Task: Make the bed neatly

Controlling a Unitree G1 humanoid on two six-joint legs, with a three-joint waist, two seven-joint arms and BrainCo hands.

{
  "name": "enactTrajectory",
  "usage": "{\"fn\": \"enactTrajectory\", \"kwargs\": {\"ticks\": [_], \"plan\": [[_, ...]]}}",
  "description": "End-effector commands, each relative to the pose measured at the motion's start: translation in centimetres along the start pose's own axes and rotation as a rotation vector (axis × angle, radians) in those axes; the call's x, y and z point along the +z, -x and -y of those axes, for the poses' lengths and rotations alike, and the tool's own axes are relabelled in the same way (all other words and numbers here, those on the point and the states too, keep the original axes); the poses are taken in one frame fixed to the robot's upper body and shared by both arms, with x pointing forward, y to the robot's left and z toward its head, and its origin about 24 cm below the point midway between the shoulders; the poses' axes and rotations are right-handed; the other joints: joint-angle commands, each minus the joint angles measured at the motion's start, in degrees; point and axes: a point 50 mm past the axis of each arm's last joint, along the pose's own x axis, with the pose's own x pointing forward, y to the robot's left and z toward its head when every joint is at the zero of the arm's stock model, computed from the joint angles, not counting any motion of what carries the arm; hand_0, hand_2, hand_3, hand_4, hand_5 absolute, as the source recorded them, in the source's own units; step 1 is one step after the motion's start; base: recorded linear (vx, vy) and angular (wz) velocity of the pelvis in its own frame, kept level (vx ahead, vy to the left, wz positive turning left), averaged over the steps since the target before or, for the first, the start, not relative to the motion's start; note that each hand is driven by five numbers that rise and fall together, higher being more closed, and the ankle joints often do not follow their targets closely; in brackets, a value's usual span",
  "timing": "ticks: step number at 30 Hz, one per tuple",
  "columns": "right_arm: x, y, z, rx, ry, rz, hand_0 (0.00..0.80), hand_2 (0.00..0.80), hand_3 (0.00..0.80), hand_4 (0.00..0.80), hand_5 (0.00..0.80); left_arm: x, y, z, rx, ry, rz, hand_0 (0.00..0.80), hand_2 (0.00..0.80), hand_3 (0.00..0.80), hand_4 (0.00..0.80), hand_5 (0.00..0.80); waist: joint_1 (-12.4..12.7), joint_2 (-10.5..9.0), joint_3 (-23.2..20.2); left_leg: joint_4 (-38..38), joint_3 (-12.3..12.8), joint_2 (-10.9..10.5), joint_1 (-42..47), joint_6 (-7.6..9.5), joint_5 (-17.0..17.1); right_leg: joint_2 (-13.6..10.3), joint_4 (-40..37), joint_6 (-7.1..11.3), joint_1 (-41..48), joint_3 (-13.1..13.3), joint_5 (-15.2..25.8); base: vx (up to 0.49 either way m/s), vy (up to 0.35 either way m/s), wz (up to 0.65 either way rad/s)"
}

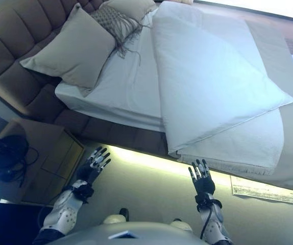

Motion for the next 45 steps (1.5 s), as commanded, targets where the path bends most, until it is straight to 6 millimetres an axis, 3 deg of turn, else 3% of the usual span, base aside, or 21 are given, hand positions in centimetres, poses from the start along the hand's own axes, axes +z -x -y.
{"fn": "enactTrajectory", "kwargs": {"ticks": [1,11,17,21,30,32,34,36,37,39,40,42,43,45], "plan": [[2.1,-0.6,-1.0,0.079,0.016,0.092,0.000,0.000,0.000,0.000,0.000,1.9,-0.7,0.8,-0.073,-0.036,0.080,0.000,0.000,0.000,0.000,0.000,-0.32,0.60,-0.81,0.42,6.58,0.72,1.15,1.68,-1.31,1.21,0.24,0.40,-2.06,0.10,1.91,0.000,0.000,0.00],[2.2,-0.5,-0.7,0.066,0.055,0.061,0.000,0.000,0.000,0.000,0.000,1.8,-0.2,0.3,-0.056,-0.036,0.090,0.000,0.000,0.000,0.000,0.000,-0.46,0.18,-0.69,1.59,6.58,0.74,1.75,1.57,-2.19,2.08,0.01,0.04,-2.32,1.09,2.03,0.000,0.000,0.00],[1.9,-0.7,-0.4,0.074,0.117,-0.023,0.000,0.000,0.000,0.000,0.000,1.4,1.3,-0.7,0.016,-0.040,0.107,0.000,0.000,0.000,0.000,0.000,0.52,-0.65,-0.12,7.22,1.89,-1.07,-0.44,2.38,-5.02,2.95,-0.05,-0.79,-3.27,6.27,2.36,0.048,0.019,-0.16],[2.4,-0.3,-0.1,0.077,0.103,0.003,0.000,0.000,0.000,0.000,0.000,1.5,1.4,-0.5,0.002,-0.021,0.102,0.000,0.000,0.000,0.000,0.000,-1.00,-0.06,0.22,5.15,4.84,-0.42,0.18,2.63,-4.03,2.20,0.57,-0.41,-3.90,6.10,2.62,0.036,0.137,-0.26],[2.1,-0.3,-0.5,0.113,0.084,0.001,0.000,0.000,0.000,0.000,0.000,2.0,0.9,-0.2,-0.012,-0.034,0.107,0.000,0.000,0.000,0.000,0.000,-3.11,0.24,1.89,6.27,6.19,-2.66,2.39,5.22,-6.58,-2.32,6.53,1.88,-5.53,7.74,1.67,0.040,0.150,-0.05],[2.1,-0.4,-0.7,0.112,0.063,0.013,0.000,0.000,0.000,0.000,0.000,1.6,0.9,-0.6,0.020,-0.049,0.069,0.000,0.000,0.000,0.000,0.000,-3.26,0.42,1.97,6.77,6.14,-4.14,2.34,6.75,-7.01,-4.82,11.62,2.37,-7.11,8.61,3.26,0.015,0.214,-0.09],[2.2,-0.7,-1.0,0.100,0.039,0.049,0.000,0.000,0.000,0.000,0.000,1.3,0.3,-0.6,0.002,-0.077,0.036,0.000,0.000,0.000,0.000,0.000,-3.41,1.02,2.60,8.44,4.72,-6.70,1.58,9.56,-8.18,-8.07,22.61,2.00,-11.25,10.35,5.82,-0.003,0.270,-0.10],[2.3,-0.6,-1.0,0.069,0.016,0.092,0.000,0.000,0.000,0.000,0.000,1.3,-0.6,-0.3,-0.047,-0.124,0.001,0.000,0.000,0.000,0.000,0.000,-3.38,2.86,3.37,10.24,2.59,-8.60,0.91,11.62,-8.71,-9.31,34.90,-0.01,-15.83,11.78,7.26,0.082,0.345,0.31],[2.3,-0.4,-0.8,0.048,0.008,0.107,0.000,0.000,0.000,0.000,0.000,1.2,-0.9,-0.1,-0.080,-0.137,-0.016,0.000,0.000,0.000,0.000,0.000,-3.43,3.48,3.95,11.04,1.16,-9.77,1.83,12.14,-10.33,-9.79,40.94,0.73,-17.83,12.97,7.15,0.146,0.274,0.65],[2.4,-0.3,-0.7,0.030,0.002,0.129,0.000,0.000,0.000,0.000,0.000,1.5,-1.3,0.2,-0.124,-0.157,-0.034,0.000,0.000,0.000,0.000,0.000,-3.11,4.37,4.69,12.57,0.34,-10.79,2.09,12.77,-11.19,-10.41,45.70,0.94,-20.19,12.61,8.23,0.134,0.179,0.74],[2.4,-0.3,-0.7,0.035,0.001,0.130,0.000,0.000,0.000,0.000,0.000,1.6,-1.3,0.3,-0.130,-0.162,-0.035,0.000,0.000,0.000,0.000,0.000,-3.04,4.40,4.79,12.86,0.23,-10.99,2.09,12.84,-11.41,-10.54,46.04,1.10,-20.61,12.58,8.52,0.178,0.094,0.67],[2.2,-0.3,-1.0,0.052,-0.001,0.125,0.000,0.000,0.000,0.000,0.000,2.1,-1.2,0.3,-0.127,-0.172,-0.022,0.000,0.000,0.000,0.000,0.000,-2.76,3.95,5.09,13.29,0.03,-11.35,3.06,12.33,-12.59,-10.43,39.68,1.74,-20.60,10.17,9.20,0.174,-0.067,0.27],[2.3,-0.4,-1.1,0.061,0.000,0.121,0.000,0.000,0.000,0.000,0.000,2.5,-1.2,0.2,-0.114,-0.164,-0.008,0.000,0.000,0.000,0.000,0.000,-2.87,3.40,5.11,13.56,0.55,-11.49,2.67,12.00,-11.99,-10.20,34.15,0.77,-20.00,8.22,10.53,0.188,-0.164,0.00],[2.3,-1.0,-1.3,0.073,0.002,0.112,0.000,0.000,0.000,0.000,0.000,2.9,-1.1,0.0,-0.092,-0.148,0.014,0.000,0.000,0.000,0.000,0.000,-3.32,2.18,5.19,14.31,-0.43,-11.89,3.98,10.74,-14.73,-9.36,20.24,2.56,-19.08,7.56,11.30,0.316,-0.227,-0.03]]}}
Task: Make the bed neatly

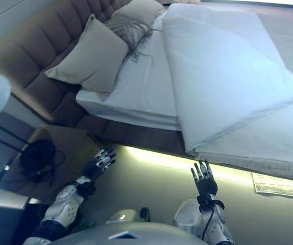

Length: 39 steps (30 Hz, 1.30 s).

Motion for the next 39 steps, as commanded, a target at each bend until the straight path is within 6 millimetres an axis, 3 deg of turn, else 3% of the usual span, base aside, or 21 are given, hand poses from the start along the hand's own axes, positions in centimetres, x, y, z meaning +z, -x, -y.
{"fn": "enactTrajectory", "kwargs": {"ticks": [1,4,7,12,16,17,19,23,25,27,31,35,37,39], "plan": [[1.5,-1.0,-1.1,0.063,-0.004,0.080,0.000,0.000,0.000,0.000,0.000,2.8,-0.4,0.6,-0.029,-0.020,0.129,0.000,0.000,0.000,0.000,0.000,-1.19,-3.13,-1.31,5.98,0.37,-4.83,2.37,1.95,-9.61,1.49,-24.07,1.95,0.76,-1.71,15.24,0.332,-0.221,-0.08],[1.2,-1.7,-1.6,0.066,0.006,0.054,0.000,0.000,0.000,0.000,0.000,2.1,0.1,-0.1,0.005,0.006,0.124,0.000,0.000,0.000,0.000,0.000,-1.29,-3.72,-1.95,6.63,1.05,-3.94,3.01,1.49,-11.50,1.55,-35.54,3.47,1.65,-1.79,17.94,0.323,-0.190,-0.02],[0.7,-1.1,-1.1,0.068,0.019,0.025,0.000,0.000,0.000,0.000,0.000,1.3,0.7,-0.9,0.032,0.021,0.110,0.000,0.000,0.000,0.000,0.000,-1.45,-4.45,-2.73,7.67,1.38,-2.80,4.04,1.53,-13.29,1.54,-36.56,3.83,0.79,-1.09,18.69,0.412,-0.230,-0.03],[0.8,0.0,0.3,0.049,0.025,0.010,0.000,0.000,0.000,0.000,0.000,0.6,2.1,-1.6,0.050,0.027,0.093,0.000,0.000,0.000,0.000,0.000,-1.45,-6.26,-3.35,10.81,-0.87,-0.29,6.07,0.97,-16.25,2.58,-33.38,4.01,0.29,0.16,17.15,0.484,-0.366,0.19],[1.1,-0.1,0.4,0.033,0.055,-0.021,0.000,0.000,0.000,0.000,0.000,0.3,2.5,-1.4,0.044,0.057,0.103,0.000,0.000,0.000,0.000,0.000,-1.53,-6.18,-4.06,13.29,-2.87,4.84,6.07,-1.86,-10.93,6.17,-28.89,3.04,0.98,2.78,13.70,0.455,-0.445,0.19],[1.3,-0.2,0.3,0.034,0.066,-0.029,0.000,0.000,0.000,0.000,0.000,0.2,2.7,-1.4,0.038,0.075,0.107,0.000,0.000,0.000,0.000,0.000,-1.43,-5.47,-4.28,13.95,-3.21,7.56,6.05,-3.81,-5.26,7.55,-27.07,2.40,1.27,2.56,11.60,0.391,-0.465,0.04],[1.9,-0.4,0.0,0.049,0.051,-0.019,0.000,0.000,0.000,0.000,0.000,0.5,2.4,-0.8,-0.009,0.088,0.121,0.000,0.000,0.000,0.000,0.000,-1.29,-5.60,-4.56,18.16,-2.54,9.51,4.04,-5.37,1.08,9.93,-26.94,-0.11,3.39,1.00,8.55,0.388,-0.510,0.08],[3.1,-0.8,0.2,0.050,0.082,0.020,0.000,0.000,0.000,0.000,0.000,0.5,1.4,1.1,-0.075,0.067,0.133,0.000,0.000,0.000,0.000,0.000,-0.95,-5.46,-4.52,26.38,1.02,10.45,-2.07,-5.52,4.88,12.90,-26.88,-4.39,7.51,-3.39,3.87,0.264,-0.350,0.15],[3.5,-0.9,0.2,0.040,0.066,0.047,0.000,0.000,0.000,0.000,0.000,0.2,1.2,1.3,-0.075,0.048,0.116,0.000,0.000,0.000,0.000,0.000,-0.76,-5.26,-4.05,23.37,1.97,10.86,-3.55,-5.13,4.29,13.25,-25.94,-4.94,8.79,-4.76,2.38,0.223,-0.168,0.23],[3.8,-0.8,0.1,0.044,0.051,0.067,0.000,0.000,0.000,0.000,0.000,0.1,1.1,1.4,-0.083,0.045,0.111,0.000,0.000,0.000,0.000,0.000,-0.81,-4.68,-3.89,16.71,0.97,10.93,-3.52,-5.79,6.19,13.92,-26.40,-4.53,10.03,-4.33,1.77,0.212,-0.018,0.18],[3.8,-0.4,0.3,0.034,0.037,0.053,0.000,0.000,0.000,0.000,0.000,0.4,0.2,1.5,-0.085,0.055,0.113,0.000,0.000,0.000,0.000,0.000,-0.24,-2.47,-3.48,3.67,-2.93,10.68,-8.62,-8.19,13.38,15.67,-28.16,-4.40,13.05,-2.09,-0.59,0.220,0.048,0.39],[2.8,-0.1,0.0,0.062,0.029,0.029,0.000,0.000,0.000,0.000,0.000,-0.4,0.3,1.6,-0.082,0.069,0.099,0.000,0.000,0.000,0.000,0.000,2.78,-1.42,-1.74,-6.96,-5.14,10.39,-14.47,-9.98,19.80,17.44,-28.04,-5.25,17.09,-1.67,-3.86,0.332,-0.005,0.24],[2.4,0.1,0.1,0.059,0.031,0.008,0.000,0.000,0.000,0.000,0.000,-1.1,0.9,1.3,-0.069,0.058,0.072,0.000,0.000,0.000,0.000,0.000,3.62,-1.05,-1.46,-8.51,-7.12,10.45,-16.41,-9.84,19.79,18.00,-26.05,-5.84,17.56,-0.98,-5.67,0.367,-0.014,-0.35],[2.1,0.5,0.4,0.055,0.027,-0.001,0.000,0.000,0.000,0.000,0.000,-1.4,1.2,1.2,-0.079,0.054,0.063,0.000,0.000,0.000,0.000,0.000,3.69,-0.63,-1.52,-8.52,-7.23,10.80,-16.36,-9.79,19.52,18.14,-24.34,-6.09,17.65,-0.68,-7.16,0.331,0.029,-0.49]]}}
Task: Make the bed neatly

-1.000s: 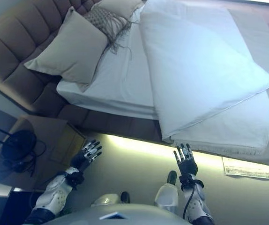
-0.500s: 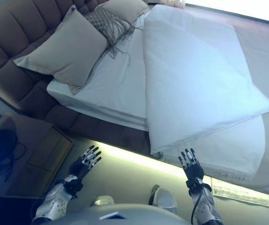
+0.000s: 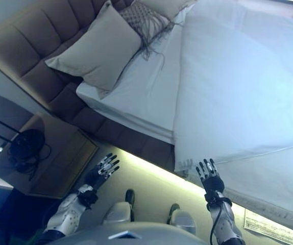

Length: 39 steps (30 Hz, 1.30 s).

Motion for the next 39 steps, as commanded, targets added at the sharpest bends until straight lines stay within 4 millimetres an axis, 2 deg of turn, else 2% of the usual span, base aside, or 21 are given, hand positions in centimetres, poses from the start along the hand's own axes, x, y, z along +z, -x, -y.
{"fn": "enactTrajectory", "kwargs": {"ticks": [1,5,8,9,11,13,14,15,16,17,18,20,22,23,24,26,29,32,34,37,39], "plan": [[0.4,0.7,-0.8,0.086,0.006,0.036,0.000,0.000,0.000,0.000,0.000,1.7,0.6,-0.3,-0.037,-0.053,0.085,0.000,0.000,0.000,0.000,0.000,-0.13,-0.06,-1.52,-3.55,-0.81,0.66,-5.73,-0.72,17.68,2.09,2.60,1.69,6.09,-1.98,-4.78,0.346,0.047,-0.72],[0.0,1.3,-0.1,0.063,-0.002,0.040,0.000,0.000,0.000,0.000,0.000,1.7,1.0,-0.8,-0.022,-0.044,0.066,0.000,0.000,0.000,0.000,0.000,-0.32,0.73,-1.94,-3.50,-0.48,0.66,-5.09,-0.67,15.77,1.11,5.44,2.23,7.59,-1.46,-7.57,0.405,0.106,-0.73],[0.0,1.6,-0.1,0.049,-0.005,0.063,0.000,0.000,0.000,0.000,0.000,2.4,0.5,-0.6,-0.054,-0.061,0.057,0.000,0.000,0.000,0.000,0.000,-1.26,0.47,-2.54,-1.09,3.54,-0.83,-4.53,0.54,12.58,-1.84,7.64,3.96,9.22,-1.70,-8.98,0.419,0.219,-0.20],[-0.2,1.6,-0.2,0.044,-0.009,0.066,0.000,0.000,0.000,0.000,0.000,2.5,0.4,-0.5,-0.056,-0.068,0.054,0.000,0.000,0.000,0.000,0.000,-1.01,0.40,-2.81,-1.55,3.00,-1.53,-4.33,0.66,12.70,-2.86,8.75,4.62,9.17,-1.93,-8.87,0.508,0.310,-0.08],[-0.5,1.6,-0.3,0.022,-0.036,0.061,0.000,0.000,0.000,0.000,0.000,2.8,0.4,-0.6,-0.047,-0.091,0.047,0.000,0.000,0.000,0.000,0.000,-1.15,-0.30,-3.40,0.33,3.49,-3.95,-4.14,2.59,11.00,-5.67,11.20,6.63,9.48,-1.25,-7.35,0.395,0.249,-0.09],[-0.8,1.5,-1.0,0.028,-0.062,0.065,0.000,0.000,0.000,0.000,0.000,3.1,0.3,-0.3,-0.074,-0.125,0.053,0.000,0.000,0.000,0.000,0.000,-0.76,-1.31,-4.64,3.09,3.19,-7.22,-4.60,5.23,8.96,-9.35,15.56,7.98,9.10,-0.80,-0.94,0.380,0.278,-0.05],[-1.0,1.5,-1.4,0.031,-0.060,0.066,0.000,0.000,0.000,0.000,0.000,3.1,0.3,0.0,-0.082,-0.142,0.054,0.000,0.000,0.000,0.000,0.000,-0.57,-1.32,-5.26,3.30,3.34,-8.82,-3.92,6.86,8.00,-11.17,20.41,8.04,7.97,-0.54,1.66,0.368,0.326,-0.03],[-1.2,1.4,-1.7,0.033,-0.061,0.071,0.000,0.000,0.000,0.000,0.000,3.1,0.2,0.1,-0.088,-0.149,0.055,0.000,0.000,0.000,0.000,0.000,-0.37,-1.00,-5.67,3.40,3.18,-9.73,-3.46,7.85,7.39,-12.01,23.79,7.85,7.17,-0.39,2.90,0.399,0.322,-0.07],[-1.4,1.3,-2.1,0.037,-0.069,0.079,0.000,0.000,0.000,0.000,0.000,3.1,0.1,0.2,-0.093,-0.158,0.054,0.000,0.000,0.000,0.000,0.000,-0.31,-1.42,-5.98,3.35,2.61,-11.82,-2.11,8.70,5.93,-13.88,29.34,8.12,6.19,0.07,3.44,0.337,0.252,-0.08],[-1.6,1.3,-2.3,0.037,-0.072,0.081,0.000,0.000,0.000,0.000,0.000,3.1,0.0,0.2,-0.089,-0.163,0.053,0.000,0.000,0.000,0.000,0.000,-0.21,-1.43,-6.10,3.45,2.51,-12.51,-1.78,9.24,5.59,-14.46,31.92,8.14,5.31,0.27,4.02,0.358,0.296,0.00],[-1.9,1.3,-2.6,0.030,-0.075,0.077,0.000,0.000,0.000,0.000,0.000,3.3,-0.2,0.1,-0.073,-0.170,0.056,0.000,0.000,0.000,0.000,0.000,-0.13,-0.58,-6.28,3.98,1.98,-13.40,-1.13,10.75,5.35,-14.57,36.75,7.27,2.67,0.30,6.44,0.228,0.226,0.08],[-2.3,1.1,-2.9,0.034,-0.067,0.063,0.000,0.000,0.000,0.000,0.000,3.6,-0.5,-0.1,-0.047,-0.162,0.070,0.000,0.000,0.000,0.000,0.000,-0.23,-1.08,-6.02,4.66,1.68,-14.84,0.92,11.06,3.26,-15.71,37.90,7.21,-0.05,0.42,5.65,0.286,0.108,0.11],[-2.5,0.9,-2.9,0.047,-0.065,0.056,0.000,0.000,0.000,0.000,0.000,4.0,-0.6,-0.2,-0.022,-0.159,0.088,0.000,0.000,0.000,0.000,0.000,-0.21,-0.86,-5.51,5.19,2.19,-14.44,1.75,10.79,2.51,-14.82,32.52,6.22,-1.63,-1.06,3.91,0.192,-0.074,-0.10],[-2.4,0.8,-2.9,0.052,-0.066,0.054,0.000,0.000,0.000,0.000,0.000,4.2,-0.6,-0.3,-0.007,-0.151,0.100,0.000,0.000,0.000,0.000,0.000,-0.33,0.01,-5.10,5.42,2.98,-13.06,1.91,10.53,3.09,-13.22,26.37,4.99,-3.05,-3.15,4.91,0.107,-0.147,-0.19],[-2.4,0.6,-2.7,0.056,-0.067,0.051,0.000,0.000,0.000,0.000,0.000,4.3,-0.5,-0.4,0.003,-0.148,0.107,0.000,0.000,0.000,0.000,0.000,-0.64,-0.02,-4.62,5.29,3.17,-12.61,2.90,10.13,2.71,-12.61,22.29,4.97,-4.08,-3.49,5.25,0.119,-0.200,-0.31],[-2.1,0.3,-2.4,0.064,-0.067,0.048,0.000,0.000,0.000,0.000,0.000,4.5,-0.4,-0.5,0.009,-0.147,0.120,0.000,0.000,0.000,0.000,0.000,-1.54,-0.63,-3.52,4.86,3.88,-11.65,4.88,9.11,1.26,-11.02,11.37,5.57,-5.88,-3.57,6.86,0.137,-0.212,-0.50],[-1.7,-0.4,-2.3,0.072,-0.061,0.043,0.000,0.000,0.000,0.000,0.000,4.9,-0.1,-0.6,-0.002,-0.155,0.144,0.000,0.000,0.000,0.000,0.000,-2.37,-2.20,-2.63,3.88,5.73,-10.52,6.58,8.30,-1.32,-10.74,3.05,7.63,-8.64,-2.78,11.31,0.130,-0.188,-0.38],[-1.9,-0.3,-2.0,0.050,-0.048,0.029,0.000,0.000,0.000,0.000,0.000,5.2,0.3,-0.7,-0.001,-0.154,0.163,0.000,0.000,0.000,0.000,0.000,-2.16,-3.13,-2.54,3.65,6.12,-8.80,7.50,7.58,-2.75,-10.57,1.12,9.08,-8.47,-2.16,11.24,0.150,-0.221,0.15],[-1.9,0.0,-1.5,0.038,-0.032,0.018,0.000,0.000,0.000,0.000,0.000,4.9,0.4,-0.8,0.025,-0.143,0.155,0.000,0.000,0.000,0.000,0.000,-2.10,-3.92,-3.14,4.03,6.31,-7.26,7.62,6.82,-2.62,-9.86,-0.23,9.91,-6.55,-3.08,10.52,0.172,-0.276,0.58],[-1.2,0.3,-0.8,0.017,-0.029,0.039,0.000,0.000,0.000,0.000,0.000,4.4,0.9,-1.4,0.049,-0.133,0.140,0.000,0.000,0.000,0.000,0.000,-2.02,-4.58,-3.70,4.89,7.02,-5.03,7.75,5.66,-2.56,-8.76,-0.58,9.91,-5.13,-4.58,9.14,0.134,-0.230,0.43],[-0.3,0.2,0.1,-0.019,-0.005,0.052,0.000,0.000,0.000,0.000,0.000,3.9,1.3,-2.0,0.078,-0.122,0.117,0.000,0.000,0.000,0.000,0.000,-2.04,-5.04,-3.12,10.12,6.59,-4.11,6.45,5.48,-4.47,-8.35,1.19,9.38,-5.89,-4.99,7.57,0.103,-0.193,0.21]]}}
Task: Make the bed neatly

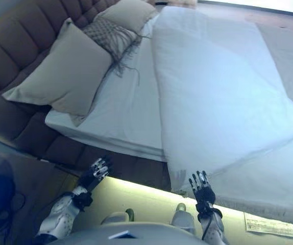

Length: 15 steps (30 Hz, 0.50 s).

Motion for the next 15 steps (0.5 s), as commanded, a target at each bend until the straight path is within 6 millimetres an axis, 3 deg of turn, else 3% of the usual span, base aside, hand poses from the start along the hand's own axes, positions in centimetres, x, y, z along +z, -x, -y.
{"fn": "enactTrajectory", "kwargs": {"ticks": [1,3,6,7,9,10,11,12,13,15], "plan": [[3.0,-1.3,-1.3,0.057,0.029,0.100,0.000,0.000,0.000,0.000,0.000,2.8,-0.2,-1.0,0.016,-0.035,0.108,0.000,0.000,0.000,0.000,0.000,0.27,-2.10,1.62,9.60,2.72,-1.97,-3.34,2.60,-2.69,-3.26,3.67,4.32,-2.98,1.39,0.84,0.074,-0.131,0.10],[4.5,-1.9,-0.8,0.018,0.055,0.128,0.000,0.000,0.000,0.000,0.000,2.1,0.0,-1.2,0.018,-0.018,0.078,0.000,0.000,0.000,0.000,0.000,0.80,-1.01,3.22,10.25,1.92,-0.21,-5.25,1.65,-0.54,-2.83,4.88,3.50,-2.70,0.15,0.17,-0.017,0.002,0.20],[6.8,-3.3,-1.5,0.016,0.060,0.200,0.000,0.000,0.000,0.000,0.000,2.7,-1.0,-0.6,-0.017,-0.025,0.103,0.000,0.000,0.000,0.000,0.000,2.58,1.55,5.29,3.54,-1.80,1.71,-9.22,-1.11,7.49,-2.49,5.47,3.41,-3.67,-1.54,-1.17,-0.140,0.151,0.26],[7.6,-3.8,-1.6,0.014,0.052,0.224,0.000,0.000,0.000,0.000,0.000,3.1,-1.6,-0.4,-0.030,-0.020,0.119,0.000,0.000,0.000,0.000,0.000,2.96,1.92,5.90,3.22,-1.98,1.89,-10.58,-1.44,8.09,-2.98,5.49,3.43,-3.99,-1.92,-1.51,-0.235,0.220,0.17],[9.0,-5.4,-1.9,0.001,0.018,0.275,0.000,0.000,0.000,0.000,0.000,4.9,-3.2,0.2,-0.071,-0.033,0.155,0.000,0.000,0.000,0.000,0.000,4.02,2.63,7.37,2.36,-0.93,1.06,-12.30,-1.04,6.86,-5.58,7.63,3.79,-5.65,-3.09,-2.46,-0.246,0.251,0.09],[9.3,-6.0,-1.8,-0.015,-0.019,0.291,0.000,0.000,0.000,0.000,0.000,5.8,-3.7,0.6,-0.105,-0.083,0.169,0.000,0.000,0.000,0.000,0.000,5.35,3.26,8.09,2.92,-1.15,-0.22,-13.59,0.07,6.01,-8.49,13.55,3.87,-8.10,-3.54,-3.97,-0.011,0.264,0.08],[9.4,-6.0,-1.1,-0.026,-0.035,0.289,0.000,0.000,0.000,0.000,0.000,5.8,-3.7,0.7,-0.117,-0.113,0.168,0.000,0.000,0.000,0.000,0.000,6.00,3.35,8.61,5.11,-2.28,-1.69,-13.82,0.50,3.86,-11.01,19.69,4.66,-10.34,-1.69,-4.74,0.039,0.271,0.06],[9.5,-5.9,-0.4,-0.050,-0.042,0.281,0.000,0.000,0.000,0.000,0.000,5.6,-3.5,0.8,-0.118,-0.120,0.162,0.000,0.000,0.000,0.000,0.000,6.20,3.35,9.08,7.81,-2.17,-3.01,-15.35,1.44,3.77,-12.63,22.75,4.04,-13.24,0.01,-2.71,0.145,0.151,0.09],[9.5,-5.9,0.3,-0.115,-0.030,0.257,0.000,0.000,0.000,0.000,0.000,5.2,-3.2,0.8,-0.107,-0.104,0.152,0.000,0.000,0.000,0.000,0.000,5.75,3.31,9.82,11.24,-1.68,-3.67,-16.04,1.49,2.16,-14.04,21.21,3.88,-15.03,2.05,-0.84,0.058,0.078,0.03],[10.1,-6.0,1.3,-0.150,-0.008,0.246,0.000,0.000,0.000,0.000,0.000,5.7,-3.3,1.2,-0.118,-0.092,0.171,0.000,0.000,0.000,0.000,0.000,4.46,3.34,10.81,14.14,-1.20,-3.76,-17.22,1.46,-0.13,-13.23,17.12,4.72,-15.66,4.39,0.28,0.082,-0.043,-0.06]]}}
